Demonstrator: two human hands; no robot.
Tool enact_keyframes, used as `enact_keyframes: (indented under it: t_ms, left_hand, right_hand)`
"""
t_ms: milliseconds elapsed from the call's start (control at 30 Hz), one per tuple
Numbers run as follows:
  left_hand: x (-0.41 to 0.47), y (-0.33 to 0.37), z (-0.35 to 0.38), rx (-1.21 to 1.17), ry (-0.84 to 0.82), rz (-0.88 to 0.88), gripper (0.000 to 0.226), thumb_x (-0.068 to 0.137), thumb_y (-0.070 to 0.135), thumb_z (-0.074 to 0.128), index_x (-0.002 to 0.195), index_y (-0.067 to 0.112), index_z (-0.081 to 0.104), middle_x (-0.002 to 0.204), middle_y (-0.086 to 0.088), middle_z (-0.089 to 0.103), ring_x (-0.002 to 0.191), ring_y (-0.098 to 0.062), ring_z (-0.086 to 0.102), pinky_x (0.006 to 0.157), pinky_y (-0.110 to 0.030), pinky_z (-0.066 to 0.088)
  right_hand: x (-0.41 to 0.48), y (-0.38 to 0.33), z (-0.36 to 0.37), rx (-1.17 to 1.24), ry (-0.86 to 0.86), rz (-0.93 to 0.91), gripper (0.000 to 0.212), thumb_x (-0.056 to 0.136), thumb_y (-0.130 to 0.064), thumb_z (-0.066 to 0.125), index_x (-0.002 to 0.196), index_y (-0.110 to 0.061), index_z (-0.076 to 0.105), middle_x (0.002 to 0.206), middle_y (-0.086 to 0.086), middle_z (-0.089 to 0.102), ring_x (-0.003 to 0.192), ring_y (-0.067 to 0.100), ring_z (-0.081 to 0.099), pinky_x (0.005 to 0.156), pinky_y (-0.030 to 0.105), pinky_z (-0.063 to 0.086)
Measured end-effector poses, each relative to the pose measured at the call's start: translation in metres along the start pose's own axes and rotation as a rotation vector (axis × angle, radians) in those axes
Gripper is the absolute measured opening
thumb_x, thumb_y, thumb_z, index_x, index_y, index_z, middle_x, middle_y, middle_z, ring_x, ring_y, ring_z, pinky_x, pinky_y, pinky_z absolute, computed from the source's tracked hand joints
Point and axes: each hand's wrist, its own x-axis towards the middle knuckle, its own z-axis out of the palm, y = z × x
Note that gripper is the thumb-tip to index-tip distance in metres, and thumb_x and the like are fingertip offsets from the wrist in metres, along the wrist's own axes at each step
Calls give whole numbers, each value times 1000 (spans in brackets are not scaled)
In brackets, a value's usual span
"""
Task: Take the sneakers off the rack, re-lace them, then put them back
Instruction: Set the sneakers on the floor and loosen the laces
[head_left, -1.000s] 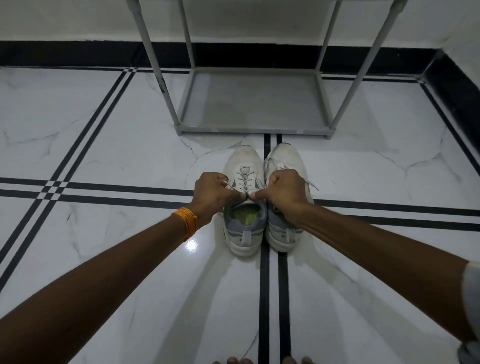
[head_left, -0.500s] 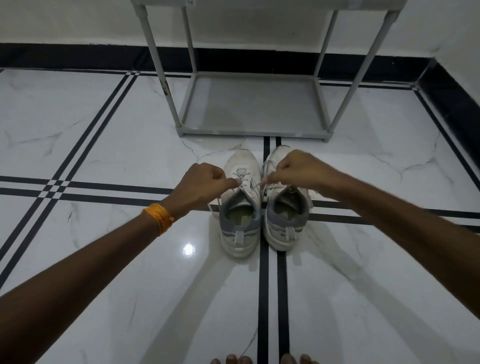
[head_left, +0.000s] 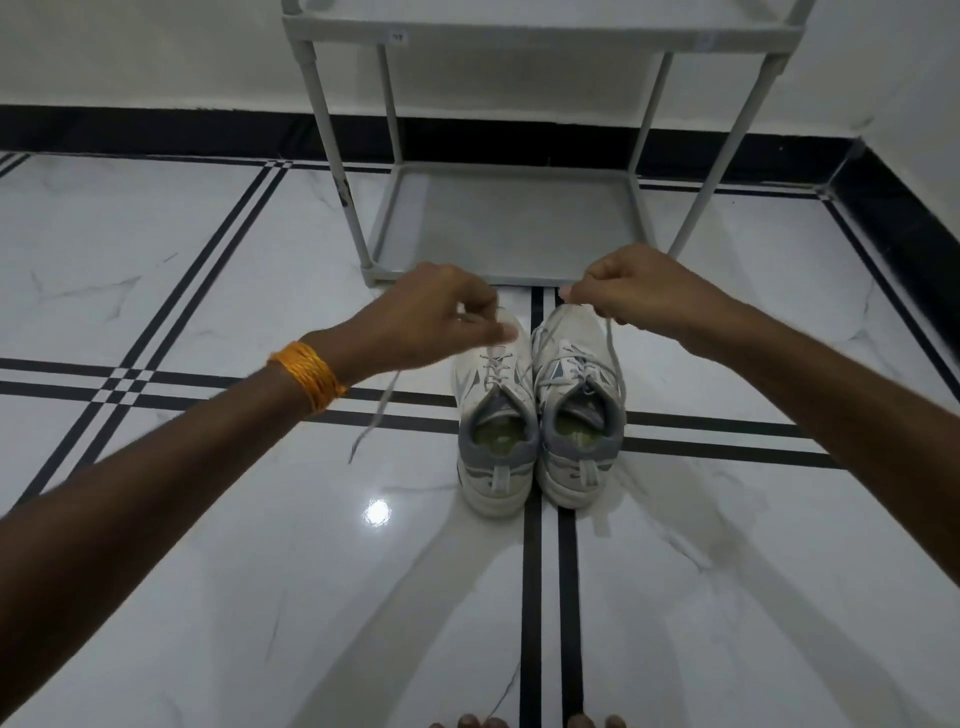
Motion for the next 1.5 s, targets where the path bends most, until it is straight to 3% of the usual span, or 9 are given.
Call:
enact_keyframes:
  t_ms: [200, 300, 433, 567, 867, 1033, 1200, 1367, 1500]
  left_hand:
    - [17, 18, 15, 508, -88, 452, 25, 94, 40, 56, 92, 16, 65, 117, -3, 65, 83, -19, 64, 67, -35, 54]
    - [36, 30, 3, 749, -8, 301, 32, 98, 38, 47, 93, 11, 64, 89, -3, 63, 68, -19, 57, 60, -32, 48]
    - [50, 32, -19, 7, -65, -121, 40, 96, 38, 52, 64, 15, 57, 59, 5, 52, 55, -15, 48, 53, -26, 35]
    - [46, 30, -24, -505, -99, -277, 29, 93, 33, 57, 73, 13, 62, 61, 2, 48, 50, -10, 39, 49, -22, 33]
    - [40, 11, -23, -588, -54, -252, 23, 81, 19, 71, 100, 8, 67, 91, -4, 65, 85, -17, 61, 80, -28, 51]
    - [46, 22, 14, -234, 288, -52, 28, 68, -7, 70, 87, 10, 60, 75, 4, 59, 64, -8, 55, 60, -22, 50]
    - [52, 18, 24, 80, 780, 54, 31, 80, -1, 66, 103, 8, 47, 78, -6, 59, 64, -18, 56, 53, -24, 48]
    - [44, 16, 20, 164, 755, 284, 22, 83, 24, 74, 88, 6, 62, 73, -3, 67, 63, -13, 59, 59, -25, 49]
    - [43, 17, 15, -38, 522, -18, 16, 86, 24, 69, 78, 10, 73, 68, 0, 73, 58, -9, 66, 60, -24, 54]
  right_hand:
    - [7, -56, -17, -287, -111, -369, 32, 94, -36, 58, 73, -11, 58, 62, -1, 50, 54, 12, 42, 55, 28, 33]
    - [19, -65, -20, -339, 12, -424, 20, 93, -30, 60, 86, -12, 65, 74, -3, 59, 59, 7, 49, 60, 28, 42]
    - [31, -48, -23, -318, 91, -280, 40, 83, -4, 62, 120, -18, 62, 116, 1, 58, 86, 13, 56, 72, 26, 46]
    - [25, -35, -9, -136, -101, -246, 24, 75, -20, 77, 96, -14, 71, 90, 9, 70, 75, 19, 61, 70, 38, 49]
    - [11, -55, -30, 251, 23, -228, 23, 94, -25, 60, 88, -5, 68, 68, 1, 62, 56, 8, 54, 52, 20, 42]
    - [13, -85, -34, 587, 34, -291, 16, 97, -19, 55, 90, -8, 64, 76, 3, 67, 65, 12, 63, 58, 20, 50]
    - [27, -75, -33, 1108, 157, -114, 17, 95, -7, 55, 105, 4, 63, 83, 11, 67, 74, 16, 69, 69, 20, 56]
    - [46, -46, -13, 1435, 114, 239, 20, 94, 5, 51, 112, 9, 58, 105, 25, 65, 87, 24, 70, 76, 26, 61]
    - [49, -25, 8, 1322, 57, 443, 7, 94, 4, 49, 92, 6, 56, 89, 23, 63, 64, 24, 71, 80, 33, 60]
